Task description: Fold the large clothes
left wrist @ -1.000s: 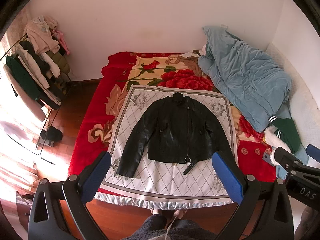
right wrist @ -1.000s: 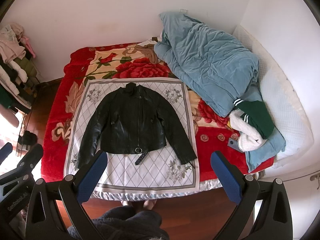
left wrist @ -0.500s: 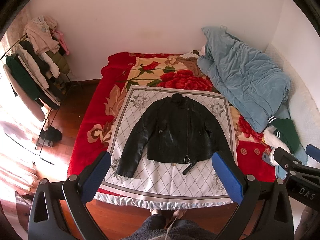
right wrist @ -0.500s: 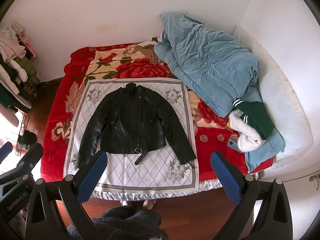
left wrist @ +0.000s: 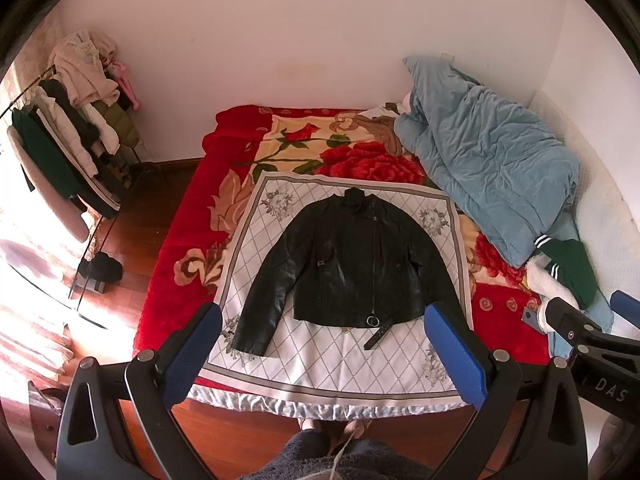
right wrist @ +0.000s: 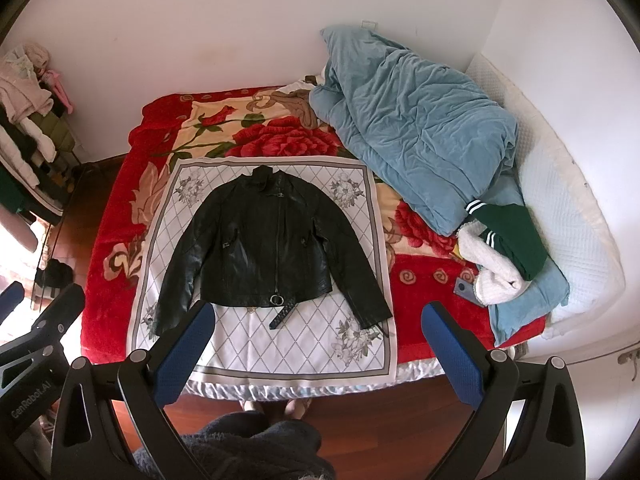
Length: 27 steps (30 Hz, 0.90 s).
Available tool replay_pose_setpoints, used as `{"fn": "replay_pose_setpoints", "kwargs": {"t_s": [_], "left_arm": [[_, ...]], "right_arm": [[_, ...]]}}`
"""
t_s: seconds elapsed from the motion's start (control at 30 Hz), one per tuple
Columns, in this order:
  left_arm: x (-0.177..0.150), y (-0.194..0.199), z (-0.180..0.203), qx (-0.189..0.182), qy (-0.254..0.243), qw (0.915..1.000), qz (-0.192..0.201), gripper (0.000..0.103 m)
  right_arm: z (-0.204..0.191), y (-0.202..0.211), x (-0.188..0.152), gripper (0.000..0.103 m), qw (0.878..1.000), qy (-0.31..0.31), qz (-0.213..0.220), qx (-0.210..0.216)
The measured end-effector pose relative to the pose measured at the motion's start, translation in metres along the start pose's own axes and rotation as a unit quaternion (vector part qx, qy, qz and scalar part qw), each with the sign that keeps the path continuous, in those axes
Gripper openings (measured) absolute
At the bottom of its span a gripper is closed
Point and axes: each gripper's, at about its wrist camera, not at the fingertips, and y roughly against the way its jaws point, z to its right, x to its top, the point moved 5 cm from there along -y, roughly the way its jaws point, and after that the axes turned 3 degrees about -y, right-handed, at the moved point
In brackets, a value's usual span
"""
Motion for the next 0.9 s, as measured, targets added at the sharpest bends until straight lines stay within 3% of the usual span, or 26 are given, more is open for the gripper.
{"fn": "replay_pose_setpoints", "kwargs": {"t_s": [0.3, 0.47, 0.63, 0.9], "left_arm": [[0.007, -0.001, 0.003, -0.005, -0.004, 1.0, -0.001, 0.103], [0.02, -0.043, -0.012, 0.015, -0.004, 0.9998, 0.008, 0.103], [0.029, -0.14, -0.025, 0.071, -0.01, 0.9974, -0.006, 0.103], [-0.017, -0.338, -0.041, 0.119, 0.017, 0.9853, -0.121, 0.103]], "right_arm": [[0.0, 0.0, 0.005, 0.103, 1.0, -0.006, -0.005, -0.004], [-0.001, -0.024, 0.006, 0.103, 1.0, -0.023, -0.017, -0.003], [0.023, -0.126, 0.01, 0.103, 0.995, -0.079, -0.052, -0.009], [0.066, -0.362, -0.026, 0.103, 0.976, -0.137, -0.171, -0.012]]}}
